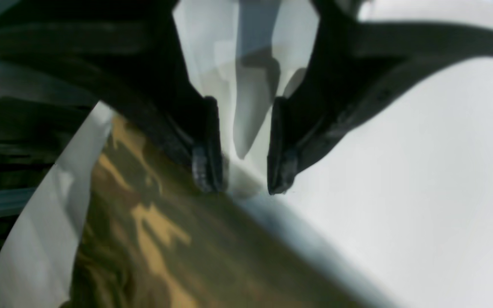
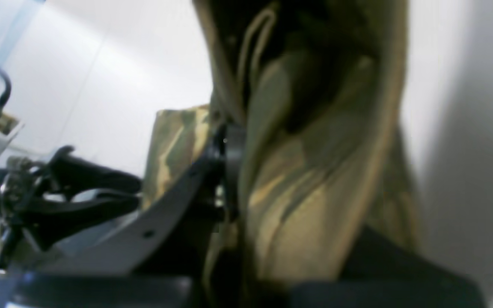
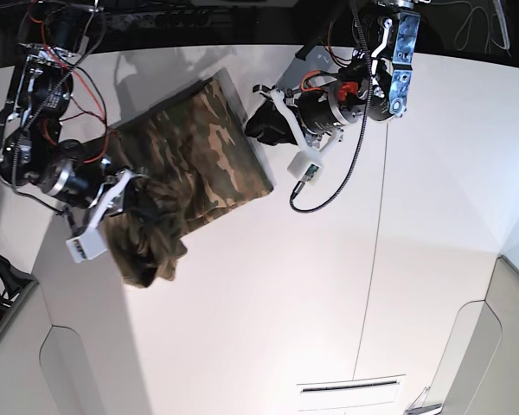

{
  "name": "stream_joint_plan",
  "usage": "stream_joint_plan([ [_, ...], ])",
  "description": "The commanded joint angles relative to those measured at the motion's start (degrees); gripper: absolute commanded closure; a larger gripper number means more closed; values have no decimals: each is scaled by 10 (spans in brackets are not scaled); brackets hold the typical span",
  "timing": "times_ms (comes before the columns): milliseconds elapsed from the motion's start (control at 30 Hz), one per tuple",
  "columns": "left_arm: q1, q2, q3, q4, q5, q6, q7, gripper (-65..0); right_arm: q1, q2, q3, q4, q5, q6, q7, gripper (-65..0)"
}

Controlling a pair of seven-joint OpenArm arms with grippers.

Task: Fold the T-shirt properly
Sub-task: 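Grasp the folded bundle end with the right gripper and fold it over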

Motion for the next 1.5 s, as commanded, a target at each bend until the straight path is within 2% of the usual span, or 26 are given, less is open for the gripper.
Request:
stream_joint_plan([
  [0, -3, 0, 0, 5, 0, 0, -3, -194, 9, -4, -12, 10, 6, 2, 22, 0],
  [67, -3, 0, 0, 5, 0, 0, -3, -194, 10, -16, -40, 10, -4, 2, 26, 0],
  [100, -3, 0, 0, 5, 0, 0, -3, -194, 10, -20, -54, 10, -11, 2, 26, -35],
  [167, -3, 0, 0, 5, 0, 0, -3, -194, 9, -22, -88, 10, -35, 2, 26, -224],
  [200, -3, 0, 0, 5, 0, 0, -3, -194, 10, -21, -106, 10, -49, 2, 26, -293],
  [233, -3, 0, -1, 5, 0, 0, -1, -194, 10, -21, -124, 10, -60, 2, 28, -336],
  [267, -3, -1, -2, 5, 0, 0, 2, -194, 9, -21, -142, 10, -67, 2, 31, -350],
  [433, -3, -3, -23, 5, -2, -1, 25, -194, 10, -21, -232, 10, -86, 2, 50, -349],
  [600, -2, -3, -82, 5, -29, -25, 50, -194, 10, -21, -306, 10, -110, 2, 54, -349],
  [833, -2, -3, -159, 5, -67, -42, 61, -194, 19, -21, -362, 10, -104, 12, 83, -349],
  [933, -2, -3, -180, 6, -103, -64, 75, -193, 31, -22, -378, 10, -103, 12, 87, -343],
  [1000, -2, -4, -183, 9, -130, -78, 84, -193, 41, -21, -377, 10, -104, 10, 104, -284],
  [1067, -2, -4, -183, 12, -150, -90, 90, -185, 52, -21, -374, 10, -105, 10, 114, -153],
  [1133, -1, -3, -183, 18, -165, -95, 94, -141, 66, -22, -368, 10, -111, 10, 116, 0],
  [1233, -1, -3, -183, 37, -171, -95, 96, -104, 88, -21, -350, 10, -141, 10, 118, 0],
  [1333, -1, -3, -183, 72, -172, -95, 97, -103, 105, -20, -312, 10, -167, 2, 136, 0],
  [1467, -1, -3, -183, 129, -202, -95, 114, -103, 124, -15, -241, 5, -168, 2, 159, 0],
])
